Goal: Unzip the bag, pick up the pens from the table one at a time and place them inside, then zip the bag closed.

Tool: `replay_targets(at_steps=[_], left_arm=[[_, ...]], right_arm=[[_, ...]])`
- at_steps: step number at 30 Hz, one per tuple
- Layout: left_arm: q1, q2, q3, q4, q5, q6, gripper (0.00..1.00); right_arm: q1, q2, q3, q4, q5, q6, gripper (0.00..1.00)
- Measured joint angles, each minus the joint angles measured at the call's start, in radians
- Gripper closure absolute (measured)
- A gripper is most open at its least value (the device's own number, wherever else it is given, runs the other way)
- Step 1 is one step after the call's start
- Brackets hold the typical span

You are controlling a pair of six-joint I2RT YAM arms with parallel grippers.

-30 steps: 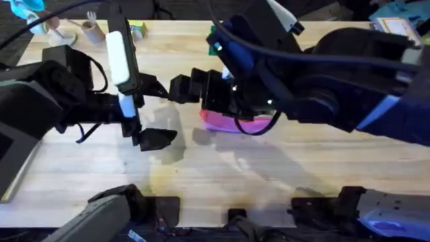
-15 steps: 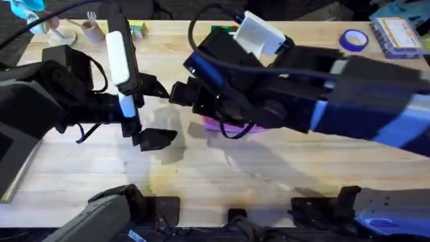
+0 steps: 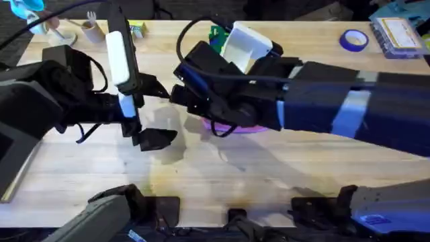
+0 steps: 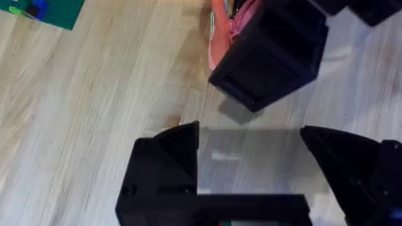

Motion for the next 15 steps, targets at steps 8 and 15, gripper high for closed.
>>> replay_targets(at_steps=[8,15], left_arm=[[0.000,0.000,0.000,0.000,0.000,0.000,0.007],[0.000,0.000,0.000,0.000,0.000,0.000,0.007]], right_arm=[[-0.001,0.034,0.000,0.000,0.036,0.008,0.426],[-0.002,0.040,0.000,-0.004,0.046,0.011,0.719]])
